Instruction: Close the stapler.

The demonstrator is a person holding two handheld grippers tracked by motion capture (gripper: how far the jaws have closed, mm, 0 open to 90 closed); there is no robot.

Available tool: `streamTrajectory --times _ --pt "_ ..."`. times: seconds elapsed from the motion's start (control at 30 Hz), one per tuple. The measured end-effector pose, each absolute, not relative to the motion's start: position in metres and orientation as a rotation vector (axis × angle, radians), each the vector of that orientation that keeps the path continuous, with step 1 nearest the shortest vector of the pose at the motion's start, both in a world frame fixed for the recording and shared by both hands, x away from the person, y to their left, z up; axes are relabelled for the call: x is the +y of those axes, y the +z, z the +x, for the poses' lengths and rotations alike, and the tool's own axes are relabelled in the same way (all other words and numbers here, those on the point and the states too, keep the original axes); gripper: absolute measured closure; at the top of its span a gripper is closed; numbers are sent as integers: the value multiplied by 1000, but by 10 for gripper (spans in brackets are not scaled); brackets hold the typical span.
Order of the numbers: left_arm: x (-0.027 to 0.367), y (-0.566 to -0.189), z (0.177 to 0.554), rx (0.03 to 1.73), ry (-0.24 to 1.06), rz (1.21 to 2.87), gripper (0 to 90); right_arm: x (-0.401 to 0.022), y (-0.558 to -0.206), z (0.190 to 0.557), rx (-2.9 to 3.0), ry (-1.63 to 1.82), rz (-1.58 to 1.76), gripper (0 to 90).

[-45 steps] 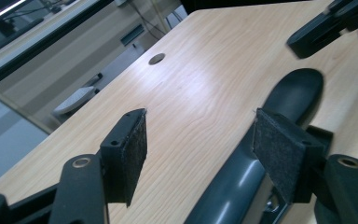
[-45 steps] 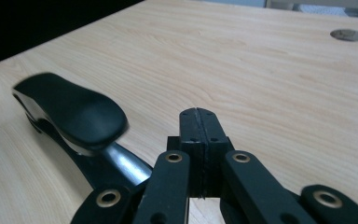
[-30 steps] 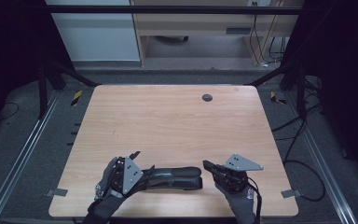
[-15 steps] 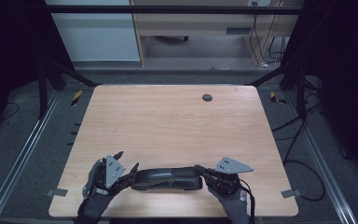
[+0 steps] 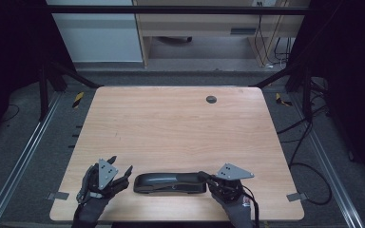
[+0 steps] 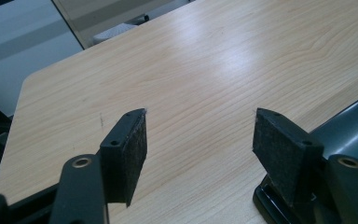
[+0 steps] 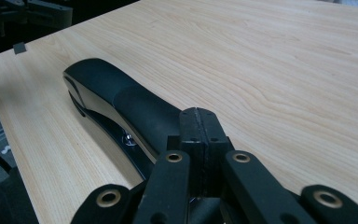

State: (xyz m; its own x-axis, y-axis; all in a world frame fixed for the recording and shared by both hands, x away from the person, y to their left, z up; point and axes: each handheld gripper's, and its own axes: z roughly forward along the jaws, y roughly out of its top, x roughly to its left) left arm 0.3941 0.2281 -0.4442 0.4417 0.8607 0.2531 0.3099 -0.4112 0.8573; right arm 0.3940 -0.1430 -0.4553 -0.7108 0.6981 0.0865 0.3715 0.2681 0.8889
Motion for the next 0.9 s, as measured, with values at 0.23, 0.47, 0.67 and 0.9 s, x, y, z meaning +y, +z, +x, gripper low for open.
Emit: streamTrajectory --times 0.23,0.47,0.67,0.9 --pt "232 -444 394 994 923 1926 346 -144 -459 394 2219 1429 992 900" --pt "235 -444 395 1006 918 1923 346 -143 -459 393 2217 1410 992 900" --pt "237 -445 396 1011 919 1918 346 -143 -461 393 2215 1409 984 900" --pt "241 -447 398 1027 912 1914 346 -145 -453 393 2185 1503 970 883"
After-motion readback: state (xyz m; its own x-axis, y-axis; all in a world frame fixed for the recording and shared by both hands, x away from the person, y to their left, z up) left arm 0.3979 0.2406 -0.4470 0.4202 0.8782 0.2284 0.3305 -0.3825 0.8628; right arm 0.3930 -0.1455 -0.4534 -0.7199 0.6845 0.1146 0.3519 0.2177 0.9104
